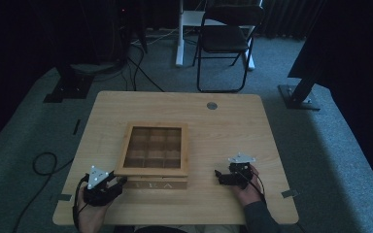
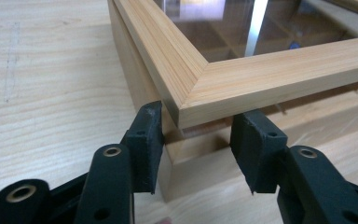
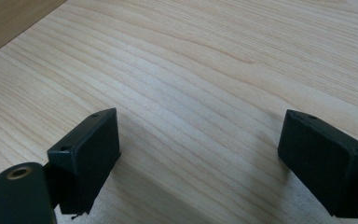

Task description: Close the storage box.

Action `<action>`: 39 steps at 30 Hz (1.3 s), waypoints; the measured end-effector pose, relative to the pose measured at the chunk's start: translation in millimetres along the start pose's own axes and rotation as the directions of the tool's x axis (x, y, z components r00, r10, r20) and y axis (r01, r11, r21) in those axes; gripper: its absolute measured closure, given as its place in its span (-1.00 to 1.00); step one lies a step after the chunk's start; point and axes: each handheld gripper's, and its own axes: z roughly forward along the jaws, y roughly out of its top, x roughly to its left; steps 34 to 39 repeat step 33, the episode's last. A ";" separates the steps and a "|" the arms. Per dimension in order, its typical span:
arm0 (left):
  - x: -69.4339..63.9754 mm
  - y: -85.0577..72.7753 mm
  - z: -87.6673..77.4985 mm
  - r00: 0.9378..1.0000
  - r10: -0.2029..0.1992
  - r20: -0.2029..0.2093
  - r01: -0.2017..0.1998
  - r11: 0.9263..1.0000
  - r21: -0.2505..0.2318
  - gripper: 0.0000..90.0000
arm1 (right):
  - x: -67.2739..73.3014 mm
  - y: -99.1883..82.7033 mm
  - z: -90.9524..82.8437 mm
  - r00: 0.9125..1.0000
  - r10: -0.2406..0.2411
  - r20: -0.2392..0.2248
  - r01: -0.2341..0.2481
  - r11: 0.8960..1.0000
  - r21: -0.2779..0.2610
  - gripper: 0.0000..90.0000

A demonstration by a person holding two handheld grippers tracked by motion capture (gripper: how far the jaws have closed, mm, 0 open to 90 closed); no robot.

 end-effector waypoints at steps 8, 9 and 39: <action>3.2 -7.4 -3.3 1.000 -0.024 0.007 0.024 0.999 0.027 0.28 | 0.1 0.0 0.0 1.000 0.001 0.000 -0.001 1.000 0.000 -0.73; 3.7 -8.0 -3.6 1.000 -0.029 0.005 0.028 0.999 0.031 0.28 | 0.0 0.0 0.0 1.000 0.000 0.000 0.000 1.000 0.000 -0.73; 26.1 -17.4 -25.3 0.980 -0.190 -0.056 0.184 0.979 -0.090 0.08 | 0.1 0.0 0.0 1.000 0.000 -0.001 0.000 1.000 0.000 -0.73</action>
